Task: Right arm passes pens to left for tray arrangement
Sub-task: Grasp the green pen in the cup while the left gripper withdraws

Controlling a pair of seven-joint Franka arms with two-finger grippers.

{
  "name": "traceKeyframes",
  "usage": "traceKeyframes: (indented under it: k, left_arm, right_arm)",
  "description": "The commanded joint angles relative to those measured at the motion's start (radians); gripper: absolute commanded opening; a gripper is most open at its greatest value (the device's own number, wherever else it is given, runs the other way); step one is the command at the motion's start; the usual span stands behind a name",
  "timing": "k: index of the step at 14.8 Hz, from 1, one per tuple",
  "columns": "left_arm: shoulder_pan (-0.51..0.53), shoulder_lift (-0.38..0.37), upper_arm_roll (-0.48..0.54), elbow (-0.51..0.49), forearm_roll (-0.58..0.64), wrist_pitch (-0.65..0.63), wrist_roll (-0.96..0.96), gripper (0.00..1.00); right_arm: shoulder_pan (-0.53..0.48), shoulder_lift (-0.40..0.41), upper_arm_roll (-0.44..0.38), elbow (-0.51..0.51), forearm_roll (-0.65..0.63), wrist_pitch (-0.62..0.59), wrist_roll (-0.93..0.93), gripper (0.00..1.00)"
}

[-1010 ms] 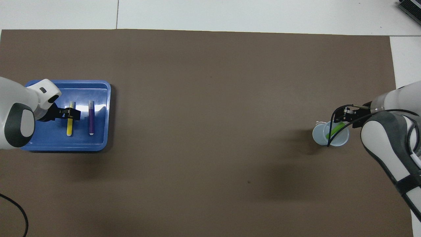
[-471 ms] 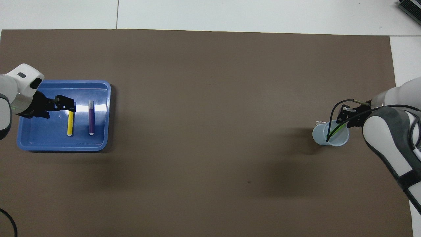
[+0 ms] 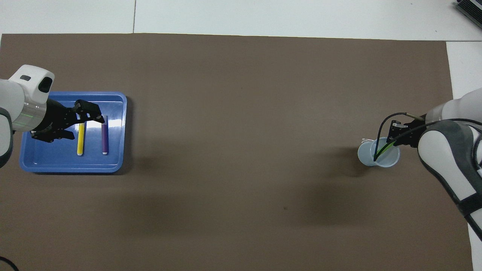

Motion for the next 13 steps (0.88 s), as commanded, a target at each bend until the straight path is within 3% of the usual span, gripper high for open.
traceKeyframes:
  k: [1, 3, 7, 10, 13]
  left_arm:
    - [-0.013, -0.11, -0.001, -0.012, -0.079, -0.08, -0.133, 1.0]
    - [-0.035, -0.152, 0.001, -0.012, -0.124, -0.118, -0.176, 1.0]
    - [-0.116, -0.21, -0.001, -0.012, -0.135, -0.132, -0.4, 1.0]
    - [-0.147, -0.226, -0.001, -0.008, -0.165, -0.134, -0.416, 1.0]
    - [-0.147, -0.23, 0.001, -0.006, -0.215, -0.132, -0.482, 1.0]
  right_arm:
    - [-0.008, 0.012, 0.011, 0.006, 0.021, -0.028, 0.001, 0.0]
    - [-0.01, 0.014, 0.011, 0.027, 0.019, -0.07, -0.046, 0.0]
    - [-0.01, 0.009, 0.01, 0.202, 0.016, -0.277, -0.192, 0.0]
    - [-0.002, -0.052, 0.017, 0.223, 0.015, -0.301, -0.292, 0.0]
    - [-0.002, -0.068, 0.057, 0.332, 0.025, -0.405, -0.333, 0.0]
